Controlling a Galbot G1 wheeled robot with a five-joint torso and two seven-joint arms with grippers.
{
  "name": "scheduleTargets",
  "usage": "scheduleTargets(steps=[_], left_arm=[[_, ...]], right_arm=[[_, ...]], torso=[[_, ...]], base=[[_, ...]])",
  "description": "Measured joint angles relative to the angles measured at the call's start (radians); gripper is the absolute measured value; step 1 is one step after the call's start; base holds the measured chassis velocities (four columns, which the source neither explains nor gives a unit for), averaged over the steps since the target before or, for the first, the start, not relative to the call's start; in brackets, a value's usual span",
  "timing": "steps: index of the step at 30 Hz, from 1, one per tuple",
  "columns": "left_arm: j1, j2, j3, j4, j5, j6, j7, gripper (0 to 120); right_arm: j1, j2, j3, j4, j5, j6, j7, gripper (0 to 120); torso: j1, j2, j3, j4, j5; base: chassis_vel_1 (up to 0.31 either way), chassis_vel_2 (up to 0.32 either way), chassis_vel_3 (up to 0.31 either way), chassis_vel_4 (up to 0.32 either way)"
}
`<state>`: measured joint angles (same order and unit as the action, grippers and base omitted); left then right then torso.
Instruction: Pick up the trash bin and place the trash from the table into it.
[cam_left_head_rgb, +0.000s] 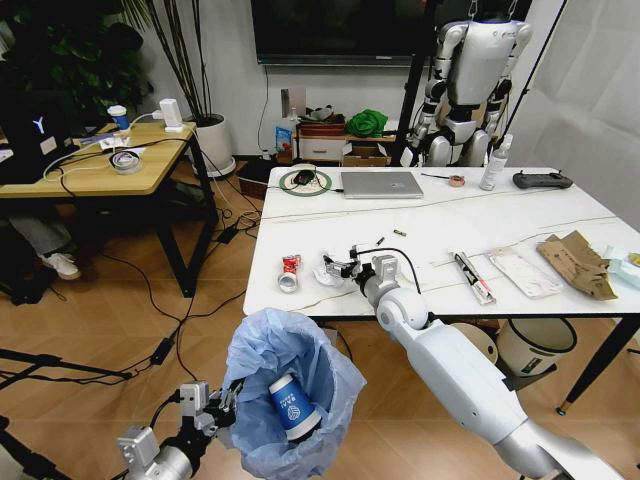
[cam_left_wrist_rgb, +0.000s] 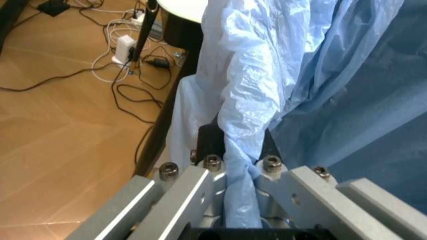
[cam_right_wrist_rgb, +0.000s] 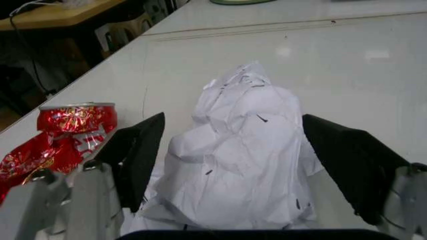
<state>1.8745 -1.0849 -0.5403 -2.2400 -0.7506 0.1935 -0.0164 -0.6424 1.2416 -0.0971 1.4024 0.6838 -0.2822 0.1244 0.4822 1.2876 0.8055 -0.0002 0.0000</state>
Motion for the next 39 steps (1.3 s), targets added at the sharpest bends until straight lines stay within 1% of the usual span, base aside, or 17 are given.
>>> scheduleTargets(steps=[1, 3, 5, 7, 11, 13, 14, 17, 19, 22, 27, 28, 31, 33, 34, 37, 39], left_arm=[[0.000, 0.000, 0.000, 0.000, 0.000, 0.000, 0.000, 0], [-0.002, 0.001, 0.000, 0.003, -0.002, 0.000, -0.001, 0], [-0.004, 0.001, 0.002, 0.004, -0.003, 0.000, -0.002, 0], [-0.005, 0.001, 0.002, 0.004, -0.003, 0.000, -0.002, 0], [-0.008, 0.002, 0.004, 0.007, -0.007, 0.000, -0.003, 0], [-0.009, 0.002, 0.004, 0.007, -0.007, 0.000, -0.003, 0], [-0.010, 0.003, 0.005, 0.008, -0.008, 0.000, -0.004, 0], [-0.013, 0.004, 0.006, 0.008, -0.011, 0.000, -0.004, 0], [-0.013, 0.005, 0.006, 0.008, -0.012, 0.000, -0.004, 0], [-0.016, 0.005, 0.009, 0.007, -0.014, 0.001, -0.007, 0], [-0.022, 0.007, 0.019, 0.004, -0.015, 0.002, -0.014, 0], [-0.023, 0.009, 0.023, 0.003, -0.015, 0.002, -0.015, 0], [-0.028, 0.019, 0.035, -0.003, -0.023, 0.005, -0.019, 0], [-0.029, 0.021, 0.036, -0.004, -0.024, 0.006, -0.020, 0], [-0.033, 0.026, 0.042, -0.011, -0.029, 0.012, -0.025, 0], [-0.037, 0.031, 0.052, -0.029, -0.038, 0.024, -0.030, 0], [-0.038, 0.032, 0.053, -0.031, -0.038, 0.025, -0.031, 0]], right_arm=[[0.000, 0.001, 0.000, -0.001, 0.000, 0.001, -0.001, 79], [0.000, 0.001, -0.001, -0.002, 0.002, 0.005, -0.006, 66], [0.000, 0.001, -0.002, -0.003, 0.004, 0.008, -0.008, 57], [0.000, 0.001, -0.002, -0.003, 0.004, 0.009, -0.008, 54], [0.000, 0.000, -0.006, -0.003, 0.005, 0.012, -0.009, 36], [0.000, 0.000, -0.006, -0.003, 0.005, 0.012, -0.009, 34], [0.000, -0.001, -0.008, -0.003, 0.005, 0.015, -0.009, 27], [0.001, -0.004, -0.012, -0.005, 0.004, 0.020, -0.010, 14], [0.001, -0.005, -0.012, -0.005, 0.004, 0.021, -0.010, 11], [0.002, -0.010, -0.005, -0.003, 0.009, 0.040, -0.014, 0], [0.002, -0.045, 0.036, 0.019, 0.032, 0.091, -0.066, 0], [0.000, -0.074, 0.060, 0.042, 0.059, 0.105, -0.085, 0], [-0.012, -0.180, 0.109, 0.181, 0.183, 0.120, -0.115, 0], [-0.014, -0.194, 0.112, 0.201, 0.196, 0.125, -0.121, 0], [-0.024, -0.247, 0.113, 0.285, 0.237, 0.154, -0.153, 0], [-0.061, -0.325, 0.092, 0.420, 0.281, 0.205, -0.223, 0], [-0.069, -0.334, 0.088, 0.438, 0.287, 0.213, -0.234, 0]], torso=[[0.000, 0.000, 0.000, 0.0000, 0.0000], [0.000, 0.000, 0.000, 0.0001, 0.0000], [0.000, 0.000, 0.000, 0.0001, 0.0000], [0.000, 0.000, 0.000, 0.0000, 0.0000], [0.000, 0.000, 0.000, 0.0001, 0.0000], [0.000, 0.000, 0.000, 0.0001, 0.0000], [0.000, 0.000, 0.000, 0.0001, 0.0000], [0.000, 0.000, 0.000, 0.0001, 0.0000], [0.000, 0.000, 0.000, 0.0001, 0.0001], [0.000, 0.000, 0.000, 0.0002, 0.0001], [0.000, 0.000, 0.000, 0.0004, 0.0002], [0.000, 0.000, 0.000, 0.0004, 0.0004], [0.000, 0.000, 0.000, -0.0003, 0.0001], [0.000, 0.000, 0.000, -0.0003, 0.0001], [0.000, 0.000, 0.000, -0.0004, 0.0000], [0.000, 0.000, 0.000, 0.0001, 0.0002], [0.000, 0.000, 0.000, 0.0001, 0.0000]], base=[[0.000, 0.000, 0.000, 0.000], [0.000, 0.000, 0.000, 0.000], [0.000, 0.000, 0.000, 0.000], [0.000, 0.000, 0.000, 0.000], [0.000, 0.000, 0.000, 0.000], [0.000, 0.000, 0.000, 0.000], [0.000, 0.000, 0.000, 0.000], [0.000, 0.000, 0.000, 0.000], [0.000, 0.000, 0.000, 0.000], [0.000, 0.000, 0.000, 0.000], [0.000, 0.000, 0.000, 0.000], [0.000, 0.000, 0.000, 0.000], [0.000, 0.000, 0.000, 0.000], [0.000, 0.000, 0.000, 0.000], [0.000, 0.000, 0.000, 0.000], [0.000, 0.000, 0.000, 0.000], [0.000, 0.000, 0.000, 0.000]])
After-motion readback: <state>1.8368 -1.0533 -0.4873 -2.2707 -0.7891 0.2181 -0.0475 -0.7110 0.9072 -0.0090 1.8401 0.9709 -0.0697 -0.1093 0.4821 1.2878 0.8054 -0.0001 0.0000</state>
